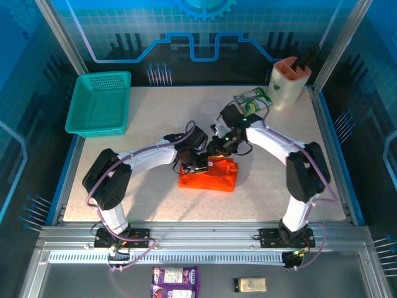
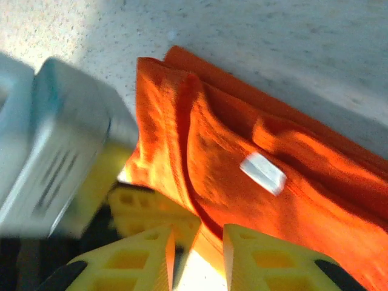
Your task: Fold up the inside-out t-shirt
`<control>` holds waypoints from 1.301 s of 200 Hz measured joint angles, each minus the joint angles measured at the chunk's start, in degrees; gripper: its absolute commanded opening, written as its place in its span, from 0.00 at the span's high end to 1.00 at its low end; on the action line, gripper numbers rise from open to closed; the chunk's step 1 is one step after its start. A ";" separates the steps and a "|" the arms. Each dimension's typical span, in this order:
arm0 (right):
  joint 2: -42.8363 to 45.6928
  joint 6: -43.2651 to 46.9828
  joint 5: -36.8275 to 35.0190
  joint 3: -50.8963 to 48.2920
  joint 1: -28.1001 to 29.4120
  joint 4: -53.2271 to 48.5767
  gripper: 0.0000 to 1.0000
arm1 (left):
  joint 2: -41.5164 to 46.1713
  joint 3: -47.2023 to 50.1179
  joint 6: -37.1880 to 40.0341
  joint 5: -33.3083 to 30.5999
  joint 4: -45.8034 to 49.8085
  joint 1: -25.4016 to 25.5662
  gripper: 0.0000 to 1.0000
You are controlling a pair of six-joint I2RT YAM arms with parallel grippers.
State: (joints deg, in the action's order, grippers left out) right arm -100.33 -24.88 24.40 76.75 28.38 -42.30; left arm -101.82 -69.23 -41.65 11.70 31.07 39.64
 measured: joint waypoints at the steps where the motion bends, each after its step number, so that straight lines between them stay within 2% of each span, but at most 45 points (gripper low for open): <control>1: 0.24 0.00 0.00 -0.22 -0.09 0.04 0.71 | -0.15 -0.07 0.02 0.00 0.00 0.04 0.93; 24: 4.35 -1.31 0.50 -6.58 -1.62 1.62 0.71 | -3.02 -0.48 0.13 -0.50 0.15 0.63 0.94; 59: 1.60 -2.51 2.97 -13.92 -4.70 5.95 0.72 | -6.01 -0.57 0.37 -1.81 -0.02 0.66 0.95; 98: -6.40 -2.51 4.61 -14.69 -7.82 11.04 0.73 | -6.71 -1.11 1.07 -2.32 -0.17 0.61 0.96; 124: -6.88 -2.21 5.62 -13.38 -8.20 11.34 0.72 | -5.64 -0.26 1.07 -2.45 -1.22 0.61 0.94; 145: -4.72 -2.14 5.14 -13.33 -8.15 10.91 0.71 | -3.56 0.00 1.07 -3.10 -0.92 0.59 0.94; 173: 3.08 -2.25 3.28 -13.46 -6.99 8.83 0.67 | -0.72 -0.81 1.29 -5.27 1.25 -0.15 0.94; 208: 11.56 -2.16 -0.28 -16.44 -4.39 5.40 0.60 | 0.70 0.09 1.88 -7.43 2.95 -4.44 0.92; 226: 12.37 -2.27 -2.10 -18.27 -2.75 3.56 0.54 | 2.29 3.80 2.73 -7.37 2.97 -8.44 0.88; 260: 12.70 -4.72 -10.10 -20.98 1.79 1.31 0.41 | 5.25 8.59 4.17 -5.81 2.69 -14.62 0.79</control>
State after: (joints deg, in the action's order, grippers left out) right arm -87.64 -29.61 14.31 55.77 30.17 -40.99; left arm -96.57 -60.64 -37.47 5.89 33.76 25.02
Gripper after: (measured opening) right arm 0.557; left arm 0.190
